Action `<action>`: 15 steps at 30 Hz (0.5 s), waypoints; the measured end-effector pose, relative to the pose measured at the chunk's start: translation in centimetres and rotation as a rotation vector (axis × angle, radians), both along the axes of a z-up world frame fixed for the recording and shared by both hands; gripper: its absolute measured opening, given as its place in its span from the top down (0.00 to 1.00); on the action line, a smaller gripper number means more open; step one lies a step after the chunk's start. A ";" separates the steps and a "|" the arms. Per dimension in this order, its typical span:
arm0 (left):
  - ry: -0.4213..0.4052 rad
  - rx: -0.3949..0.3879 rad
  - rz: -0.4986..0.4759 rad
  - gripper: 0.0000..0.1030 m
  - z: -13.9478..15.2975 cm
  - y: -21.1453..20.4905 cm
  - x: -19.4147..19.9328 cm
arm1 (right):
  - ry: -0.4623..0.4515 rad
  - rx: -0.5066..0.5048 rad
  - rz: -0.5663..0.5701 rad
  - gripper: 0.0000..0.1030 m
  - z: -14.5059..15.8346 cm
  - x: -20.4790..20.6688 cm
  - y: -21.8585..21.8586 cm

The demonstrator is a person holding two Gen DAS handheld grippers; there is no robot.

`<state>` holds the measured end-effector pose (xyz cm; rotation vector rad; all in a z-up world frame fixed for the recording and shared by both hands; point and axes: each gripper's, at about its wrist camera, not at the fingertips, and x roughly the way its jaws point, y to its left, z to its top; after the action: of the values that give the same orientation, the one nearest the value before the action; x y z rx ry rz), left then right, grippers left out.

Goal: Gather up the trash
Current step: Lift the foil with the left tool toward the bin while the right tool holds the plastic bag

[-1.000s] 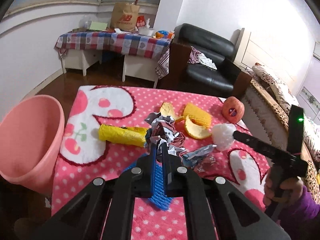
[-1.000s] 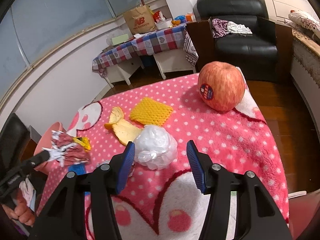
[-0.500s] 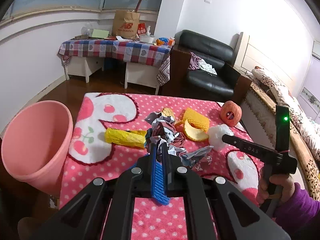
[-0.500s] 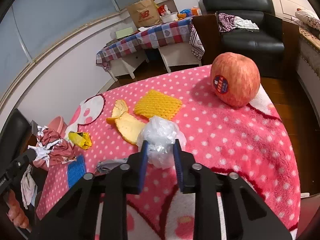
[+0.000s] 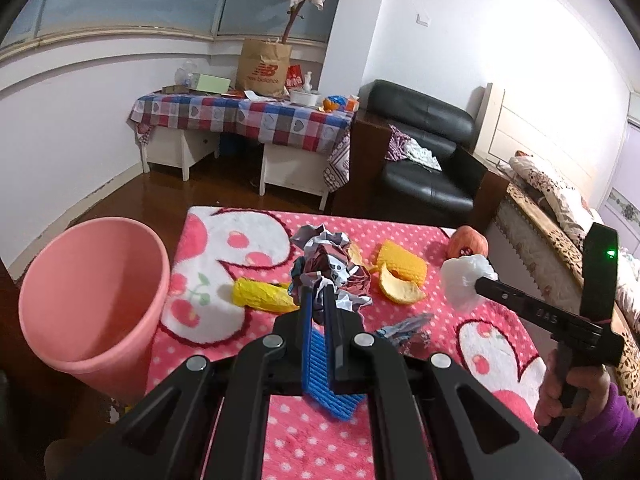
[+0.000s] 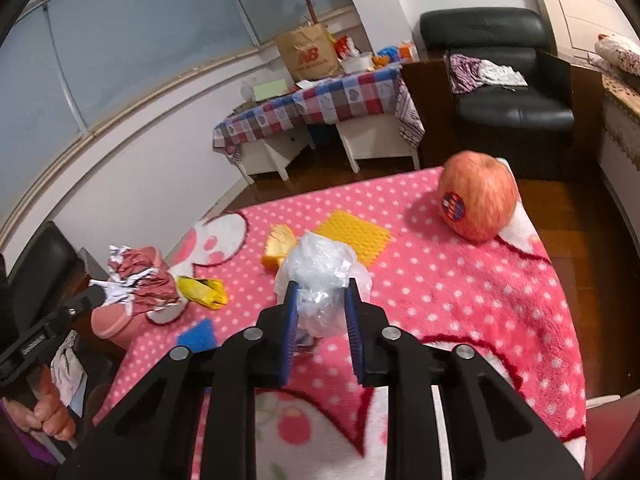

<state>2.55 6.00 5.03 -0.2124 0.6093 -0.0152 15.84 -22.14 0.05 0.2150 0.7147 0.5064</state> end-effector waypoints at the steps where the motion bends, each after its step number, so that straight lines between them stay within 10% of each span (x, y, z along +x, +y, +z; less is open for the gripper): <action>1: -0.004 0.003 0.005 0.95 0.1 0.1 -0.1 | -0.006 0.002 0.009 0.78 0.2 -0.2 0.3; 15: -0.057 0.019 0.128 0.95 1.6 4.1 -2.8 | -0.075 -0.001 0.165 0.78 2.5 -1.8 6.5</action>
<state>-0.21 10.14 6.62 -0.2312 0.5378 0.1076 14.05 -15.62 2.56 0.1362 0.6625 0.6684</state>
